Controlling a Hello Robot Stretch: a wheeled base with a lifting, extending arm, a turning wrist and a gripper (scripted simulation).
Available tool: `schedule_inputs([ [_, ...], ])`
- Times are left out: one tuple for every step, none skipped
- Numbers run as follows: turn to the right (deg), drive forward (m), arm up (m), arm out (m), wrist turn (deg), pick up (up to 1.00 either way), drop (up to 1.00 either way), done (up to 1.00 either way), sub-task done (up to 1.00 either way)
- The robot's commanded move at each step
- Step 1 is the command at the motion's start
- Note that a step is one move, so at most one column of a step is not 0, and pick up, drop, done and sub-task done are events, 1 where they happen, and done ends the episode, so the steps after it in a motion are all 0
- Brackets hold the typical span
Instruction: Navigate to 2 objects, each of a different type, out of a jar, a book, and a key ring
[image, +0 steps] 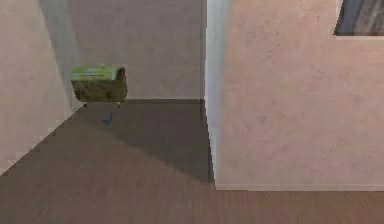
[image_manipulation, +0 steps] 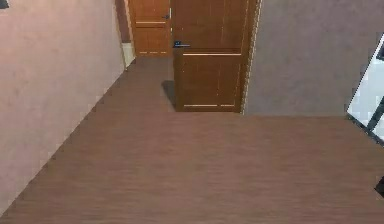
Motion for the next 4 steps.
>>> schedule_inputs([
  [0.0,0.10,0.00,0.00,0.0,0.00,0.00,0.00,0.00],
  [-45.0,0.00,0.00,0.00,0.0,0.00,0.00,0.00,0.00],
  [-45.0,0.00,0.00,0.00,0.0,0.00,0.00,0.00,0.00],
  [-45.0,0.00,0.00,0.00,0.0,0.00,0.00,0.00,0.00],
])
